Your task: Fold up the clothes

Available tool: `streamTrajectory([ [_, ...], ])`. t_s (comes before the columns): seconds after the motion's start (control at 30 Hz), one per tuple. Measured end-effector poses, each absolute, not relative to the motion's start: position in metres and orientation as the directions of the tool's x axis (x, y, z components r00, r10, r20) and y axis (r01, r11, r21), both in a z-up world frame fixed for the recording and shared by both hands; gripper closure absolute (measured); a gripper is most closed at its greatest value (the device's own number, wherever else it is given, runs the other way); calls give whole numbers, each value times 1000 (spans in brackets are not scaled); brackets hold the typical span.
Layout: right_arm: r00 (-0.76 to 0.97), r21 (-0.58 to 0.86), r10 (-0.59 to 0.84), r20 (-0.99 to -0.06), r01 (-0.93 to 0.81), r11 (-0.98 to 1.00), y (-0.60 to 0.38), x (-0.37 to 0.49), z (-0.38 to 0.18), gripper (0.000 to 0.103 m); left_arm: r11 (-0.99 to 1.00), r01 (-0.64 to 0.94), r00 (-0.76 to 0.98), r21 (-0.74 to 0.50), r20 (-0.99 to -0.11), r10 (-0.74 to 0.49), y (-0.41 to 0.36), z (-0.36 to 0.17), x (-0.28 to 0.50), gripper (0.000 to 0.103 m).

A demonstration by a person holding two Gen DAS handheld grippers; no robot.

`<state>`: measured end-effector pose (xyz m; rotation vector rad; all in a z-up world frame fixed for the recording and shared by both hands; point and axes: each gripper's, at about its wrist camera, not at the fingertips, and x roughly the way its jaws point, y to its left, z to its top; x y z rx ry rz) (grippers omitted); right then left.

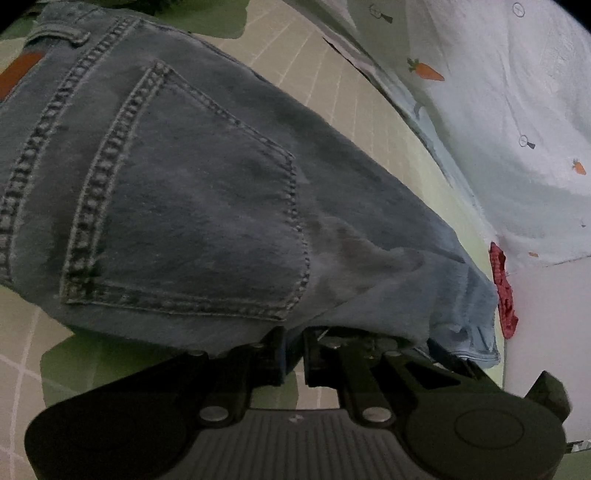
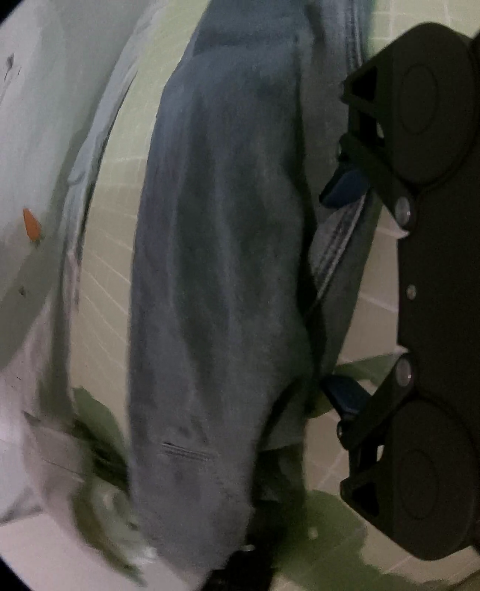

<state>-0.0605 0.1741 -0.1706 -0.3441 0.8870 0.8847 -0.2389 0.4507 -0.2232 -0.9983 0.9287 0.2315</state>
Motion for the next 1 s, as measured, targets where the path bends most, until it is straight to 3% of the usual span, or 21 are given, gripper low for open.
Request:
streamTrajectory([
  [0.33,134,502,767,-628,-683,530,180,-33,-175,4,562,-583,599,-586,-778,-191,448,-222,-248,93],
  [0.57,262,535,726,-636,-529,659,172,-45,-172,5,554,-592,607,-585,-776,-171,442,-220,-260,93],
  [0.77,446,345,569,-691,-489,801,155,-44,-167,4,551,-596,608,-584,-776,-165,438,-220,-266,92],
  [0.87,423,445,600,-679,-412,795,150,-27,-177,1,563,-592,602,-577,-781,-168,437,-221,-263,92],
  [1.0,365,680,738,-568,-296,670,143,-10,-189,1,582,-583,594,-567,-786,-171,438,-221,-259,91],
])
